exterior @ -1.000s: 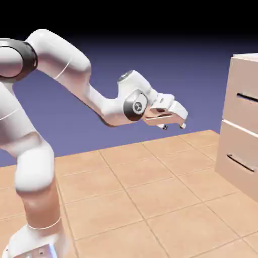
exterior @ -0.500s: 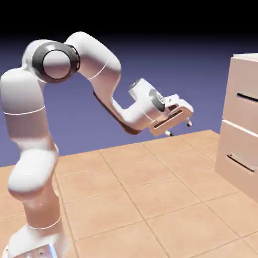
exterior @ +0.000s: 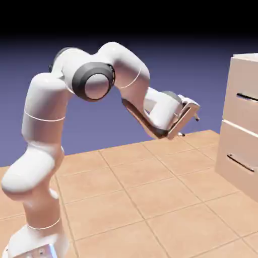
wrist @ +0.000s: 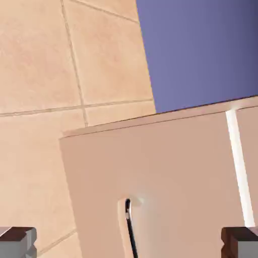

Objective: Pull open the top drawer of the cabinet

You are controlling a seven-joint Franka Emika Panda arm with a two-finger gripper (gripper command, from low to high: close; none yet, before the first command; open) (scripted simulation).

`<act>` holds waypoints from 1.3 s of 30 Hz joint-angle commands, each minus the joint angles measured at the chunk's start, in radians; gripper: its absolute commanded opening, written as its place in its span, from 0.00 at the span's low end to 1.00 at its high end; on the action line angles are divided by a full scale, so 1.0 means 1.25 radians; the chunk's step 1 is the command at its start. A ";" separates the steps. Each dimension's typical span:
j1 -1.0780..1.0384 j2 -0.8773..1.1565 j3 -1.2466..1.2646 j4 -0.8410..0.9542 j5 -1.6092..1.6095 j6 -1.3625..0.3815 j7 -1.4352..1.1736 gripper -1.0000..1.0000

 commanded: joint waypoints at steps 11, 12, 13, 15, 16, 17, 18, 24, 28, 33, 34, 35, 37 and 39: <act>-0.127 0.187 0.165 0.172 -0.383 -0.042 0.078 0.50; -0.139 0.204 0.180 0.188 -0.418 -0.046 0.085 0.50; -0.150 0.221 0.195 0.204 -0.452 -0.049 0.092 0.50; -0.173 0.255 0.225 0.235 -0.522 -0.057 0.106 0.50; -0.185 0.272 0.240 0.251 -0.557 -0.061 0.113 0.50; -0.196 0.289 0.255 0.266 -0.592 -0.065 0.120 0.50; -0.208 0.306 0.270 0.282 -0.626 -0.069 0.127 0.50; -0.262 0.385 0.340 0.355 -0.788 -0.086 0.160 0.50; -0.185 0.435 0.303 0.471 -0.766 -0.048 0.110 0.50; -0.105 0.487 0.264 0.591 -0.744 -0.009 0.057 0.50; -0.105 0.487 0.264 0.591 -0.744 -0.009 0.057 0.00; -0.105 0.487 0.264 0.591 -0.744 -0.009 0.057 0.00; -0.142 0.465 0.282 0.533 -0.757 -0.029 0.080 0.00; -0.180 0.442 0.302 0.475 -0.768 -0.049 0.103 0.00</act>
